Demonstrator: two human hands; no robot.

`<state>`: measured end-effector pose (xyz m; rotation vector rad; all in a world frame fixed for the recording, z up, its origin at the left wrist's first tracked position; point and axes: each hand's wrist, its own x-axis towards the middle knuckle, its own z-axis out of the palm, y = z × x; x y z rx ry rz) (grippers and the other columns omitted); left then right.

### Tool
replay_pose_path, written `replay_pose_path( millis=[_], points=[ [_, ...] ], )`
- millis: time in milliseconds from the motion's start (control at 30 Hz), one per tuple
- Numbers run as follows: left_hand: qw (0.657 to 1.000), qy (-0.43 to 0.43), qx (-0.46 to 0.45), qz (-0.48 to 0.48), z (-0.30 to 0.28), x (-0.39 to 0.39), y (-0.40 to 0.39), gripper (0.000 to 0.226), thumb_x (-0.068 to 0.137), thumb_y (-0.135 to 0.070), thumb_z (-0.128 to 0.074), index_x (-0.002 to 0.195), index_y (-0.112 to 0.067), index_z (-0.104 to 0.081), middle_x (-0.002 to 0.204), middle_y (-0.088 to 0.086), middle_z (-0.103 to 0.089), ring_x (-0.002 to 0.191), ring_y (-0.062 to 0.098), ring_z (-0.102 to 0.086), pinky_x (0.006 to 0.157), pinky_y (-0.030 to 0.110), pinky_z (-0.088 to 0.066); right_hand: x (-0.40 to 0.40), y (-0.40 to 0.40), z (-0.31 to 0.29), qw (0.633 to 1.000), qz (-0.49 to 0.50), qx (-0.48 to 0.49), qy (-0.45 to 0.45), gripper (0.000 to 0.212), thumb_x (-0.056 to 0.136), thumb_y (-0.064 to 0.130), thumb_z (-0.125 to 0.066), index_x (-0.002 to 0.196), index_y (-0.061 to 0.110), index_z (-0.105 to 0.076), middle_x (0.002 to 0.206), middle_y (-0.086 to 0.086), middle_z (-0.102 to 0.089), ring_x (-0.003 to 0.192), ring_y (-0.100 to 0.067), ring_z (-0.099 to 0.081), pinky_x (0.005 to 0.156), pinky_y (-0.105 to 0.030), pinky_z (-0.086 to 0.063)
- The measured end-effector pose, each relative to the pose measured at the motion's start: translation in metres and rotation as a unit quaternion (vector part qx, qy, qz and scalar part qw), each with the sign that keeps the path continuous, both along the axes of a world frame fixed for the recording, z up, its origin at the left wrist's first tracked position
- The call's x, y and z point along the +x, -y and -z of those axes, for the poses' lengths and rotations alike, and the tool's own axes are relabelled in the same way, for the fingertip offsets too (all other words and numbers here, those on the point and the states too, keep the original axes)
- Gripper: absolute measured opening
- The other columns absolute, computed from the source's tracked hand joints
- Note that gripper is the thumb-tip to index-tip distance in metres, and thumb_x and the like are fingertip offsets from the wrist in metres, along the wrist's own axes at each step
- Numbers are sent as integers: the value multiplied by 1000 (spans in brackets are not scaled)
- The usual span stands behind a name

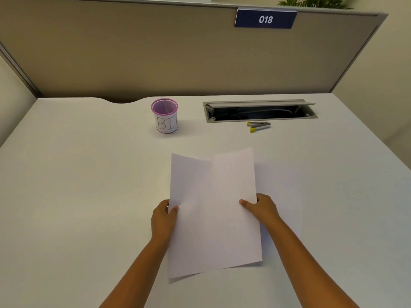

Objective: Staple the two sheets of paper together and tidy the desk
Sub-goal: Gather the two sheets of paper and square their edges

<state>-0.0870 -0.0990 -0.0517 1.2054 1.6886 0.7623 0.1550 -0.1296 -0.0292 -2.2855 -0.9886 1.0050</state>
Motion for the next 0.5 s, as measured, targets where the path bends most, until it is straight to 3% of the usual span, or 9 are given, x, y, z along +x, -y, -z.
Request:
replay_pose_path(
  millis=[133, 367, 500],
  points=[
    [999, 34, 25, 7, -9, 11, -3, 22, 91, -13, -47, 109, -4, -56, 103, 13, -62, 86, 27, -57, 75, 31, -43, 1, 2, -20, 991, -1, 53, -120, 41, 88, 21, -59, 123, 2, -53, 128, -16, -57, 116, -31, -54, 95, -34, -43],
    [987, 138, 59, 62, -37, 15, -27, 41, 89, -24, -55, 127, -14, -45, 120, -1, -53, 105, 21, -55, 91, 38, -48, 10, 10, -70, 966, -68, 170, -182, 24, 91, 24, -51, 115, 22, -56, 115, -3, -64, 103, -18, -61, 86, -30, -50],
    [968, 200, 5, 155, -49, 18, -46, 50, 89, -34, -51, 135, -22, -36, 132, -1, -50, 116, 21, -52, 91, 41, -48, 11, 10, -93, 955, -110, 198, -189, 28, 93, 26, -45, 119, 26, -52, 112, 2, -64, 102, -13, -60, 86, -29, -51]
  ],
)
